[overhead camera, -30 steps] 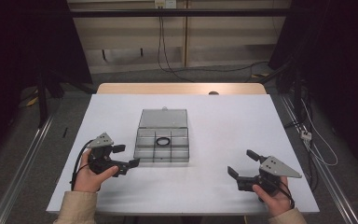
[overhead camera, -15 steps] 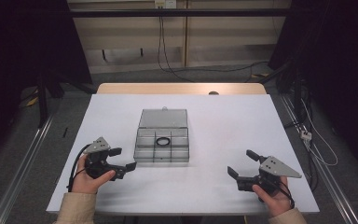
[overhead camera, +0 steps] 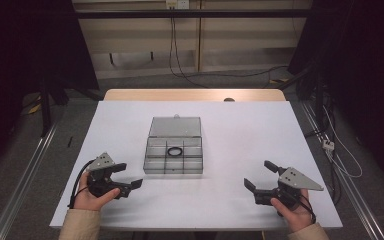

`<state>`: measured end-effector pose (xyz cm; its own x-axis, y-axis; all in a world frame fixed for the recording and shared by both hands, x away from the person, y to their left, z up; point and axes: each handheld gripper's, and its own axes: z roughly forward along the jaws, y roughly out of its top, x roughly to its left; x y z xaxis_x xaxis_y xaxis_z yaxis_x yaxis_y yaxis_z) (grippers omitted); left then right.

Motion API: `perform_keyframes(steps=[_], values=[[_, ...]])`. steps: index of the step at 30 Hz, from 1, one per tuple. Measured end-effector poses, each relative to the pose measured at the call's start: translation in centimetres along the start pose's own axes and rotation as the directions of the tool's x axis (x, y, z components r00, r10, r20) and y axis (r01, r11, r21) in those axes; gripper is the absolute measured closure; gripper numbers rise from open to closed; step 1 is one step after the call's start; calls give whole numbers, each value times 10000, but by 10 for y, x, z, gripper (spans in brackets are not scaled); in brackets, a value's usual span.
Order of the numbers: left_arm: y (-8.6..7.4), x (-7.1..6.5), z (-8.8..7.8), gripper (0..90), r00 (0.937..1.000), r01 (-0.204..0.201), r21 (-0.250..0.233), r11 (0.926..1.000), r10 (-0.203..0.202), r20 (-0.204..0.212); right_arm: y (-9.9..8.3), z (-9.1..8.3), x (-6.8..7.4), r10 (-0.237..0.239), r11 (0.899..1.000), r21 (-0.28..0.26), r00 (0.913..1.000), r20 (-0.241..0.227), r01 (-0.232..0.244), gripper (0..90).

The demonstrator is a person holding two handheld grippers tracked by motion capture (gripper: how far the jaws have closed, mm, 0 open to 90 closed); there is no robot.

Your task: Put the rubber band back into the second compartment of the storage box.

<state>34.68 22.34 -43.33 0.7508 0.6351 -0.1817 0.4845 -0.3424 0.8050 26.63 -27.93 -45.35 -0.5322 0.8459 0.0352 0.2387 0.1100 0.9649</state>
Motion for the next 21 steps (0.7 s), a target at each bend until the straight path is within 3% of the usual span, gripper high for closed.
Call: perform_keyframes(steps=[21], values=[[-12, 3, -7, 93, 9996, 28, -5, 10000, -28, -294, 0, 0, 0, -12, 10000, 6, 10000, -7, 12, 54]])
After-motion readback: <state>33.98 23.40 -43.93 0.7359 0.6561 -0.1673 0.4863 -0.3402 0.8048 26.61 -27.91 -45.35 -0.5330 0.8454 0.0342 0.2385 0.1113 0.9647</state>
